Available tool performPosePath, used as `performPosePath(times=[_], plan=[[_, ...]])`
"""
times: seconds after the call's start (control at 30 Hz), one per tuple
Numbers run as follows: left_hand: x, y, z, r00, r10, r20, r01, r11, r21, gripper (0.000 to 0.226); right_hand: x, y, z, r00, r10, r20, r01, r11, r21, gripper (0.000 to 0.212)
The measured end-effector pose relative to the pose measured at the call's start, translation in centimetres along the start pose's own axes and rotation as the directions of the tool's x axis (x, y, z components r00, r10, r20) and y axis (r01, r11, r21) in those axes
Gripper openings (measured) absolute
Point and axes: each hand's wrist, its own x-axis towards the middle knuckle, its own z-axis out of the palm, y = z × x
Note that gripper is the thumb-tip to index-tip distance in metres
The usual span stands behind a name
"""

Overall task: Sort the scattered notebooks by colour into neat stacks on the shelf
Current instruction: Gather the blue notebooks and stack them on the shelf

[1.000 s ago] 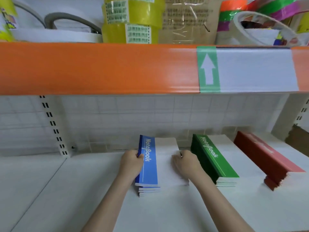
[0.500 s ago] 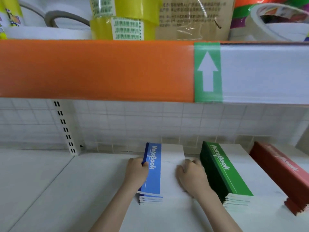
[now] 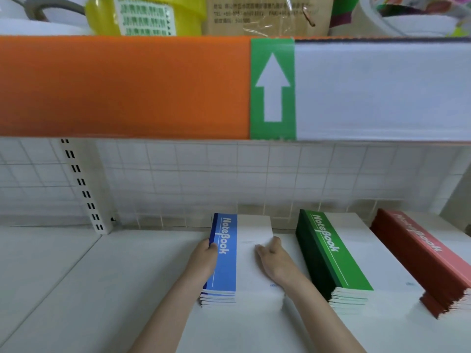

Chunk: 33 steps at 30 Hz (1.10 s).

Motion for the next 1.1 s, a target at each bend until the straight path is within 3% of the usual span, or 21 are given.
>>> performPosePath(times=[0.17,0.3,0.4,0.5,0.6,0.8,1.1], plan=[[-0.1,-0.1,-0.1,1.000,-0.005,0.015,0.005,1.000,0.001,0.024,0.1,0.0,-0.2,1.000,0.003,0.015,-0.004,1.000,0.020,0.022],[0.0,0.3,-0.5,0.999,-0.035,0.038,0.038,0.997,-0.074,0.022,-0.2,-0.1,-0.6,1.000,-0.004,-0.001,0.004,0.999,0.041,0.048],[-0.2,0.5,-1.3,0.999,-0.029,0.014,0.030,0.996,-0.088,0.026,-0.8,-0.6,-0.8,0.995,-0.056,-0.084,0.045,0.990,-0.131,0.062],[-0.8,0.3,-2.7,0.998,0.049,-0.041,-0.045,0.996,0.079,0.025,-1.3,-1.9,-1.0,0.978,-0.162,-0.135,0.115,0.946,-0.303,0.064],[-1.5,-0.2,-5.6,0.984,0.136,-0.117,-0.098,0.954,0.283,0.042,-1.7,-4.2,-0.2,0.945,-0.292,-0.144,0.200,0.869,-0.453,0.054],[-4.2,-2.6,-13.9,0.949,0.241,-0.203,-0.117,0.867,0.484,0.043,-3.8,-9.3,7.6,0.895,-0.444,0.040,0.366,0.680,-0.635,0.041],[-9.2,-8.1,-30.5,0.919,0.202,-0.339,0.111,0.693,0.713,0.048,-8.4,-17.7,23.5,0.774,-0.508,0.377,0.633,0.612,-0.475,0.047]])
